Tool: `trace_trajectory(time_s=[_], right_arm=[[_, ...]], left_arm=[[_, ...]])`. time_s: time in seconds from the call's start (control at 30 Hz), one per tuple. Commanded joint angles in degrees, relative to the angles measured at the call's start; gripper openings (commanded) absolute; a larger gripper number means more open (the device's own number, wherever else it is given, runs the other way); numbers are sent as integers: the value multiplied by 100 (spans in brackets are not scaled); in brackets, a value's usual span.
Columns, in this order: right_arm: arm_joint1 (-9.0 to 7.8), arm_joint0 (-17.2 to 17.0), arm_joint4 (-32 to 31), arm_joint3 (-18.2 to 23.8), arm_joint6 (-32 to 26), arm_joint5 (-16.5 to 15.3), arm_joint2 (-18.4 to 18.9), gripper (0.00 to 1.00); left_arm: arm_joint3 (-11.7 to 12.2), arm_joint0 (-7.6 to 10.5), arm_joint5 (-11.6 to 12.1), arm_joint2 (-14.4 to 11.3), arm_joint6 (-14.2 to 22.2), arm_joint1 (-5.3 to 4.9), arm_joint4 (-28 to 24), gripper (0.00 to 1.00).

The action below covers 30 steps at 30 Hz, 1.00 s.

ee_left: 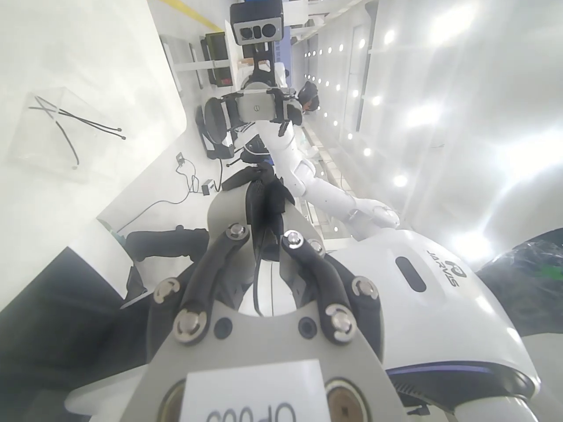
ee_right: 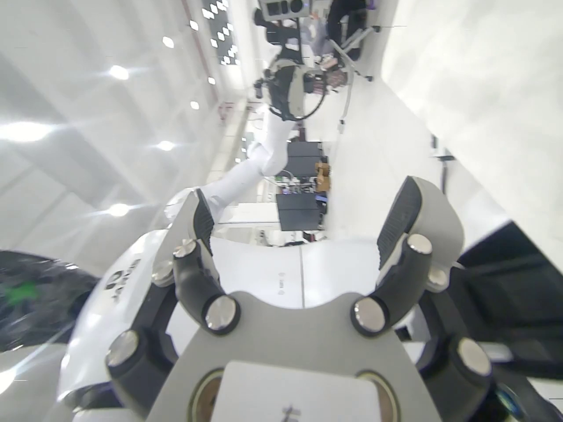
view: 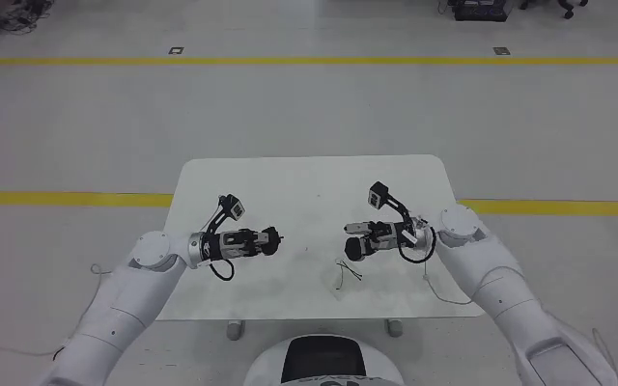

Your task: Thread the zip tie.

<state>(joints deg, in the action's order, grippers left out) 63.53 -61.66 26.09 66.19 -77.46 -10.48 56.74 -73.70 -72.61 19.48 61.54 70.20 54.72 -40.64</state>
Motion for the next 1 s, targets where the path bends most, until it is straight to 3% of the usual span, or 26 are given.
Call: trace_trajectory(time_s=[0.0, 0.2, 0.43, 0.6, 0.97], right_arm=[[-53, 72, -509, 178, -5, -28, 55, 100], [-209, 286, -1993, 828, -11, -241, 161, 100], [-218, 741, -2944, 855, -80, -576, -61, 100], [-86, 1150, -3306, 780, -212, -900, -624, 100], [-86, 1150, -3306, 780, -212, -900, -624, 100]], left_arm=[[0, 0, 0, 0, 0, 0, 0, 0], [0, 0, 0, 0, 0, 0, 0, 0], [0, 0, 0, 0, 0, 0, 0, 0], [0, 0, 0, 0, 0, 0, 0, 0], [0, 0, 0, 0, 0, 0, 0, 0]])
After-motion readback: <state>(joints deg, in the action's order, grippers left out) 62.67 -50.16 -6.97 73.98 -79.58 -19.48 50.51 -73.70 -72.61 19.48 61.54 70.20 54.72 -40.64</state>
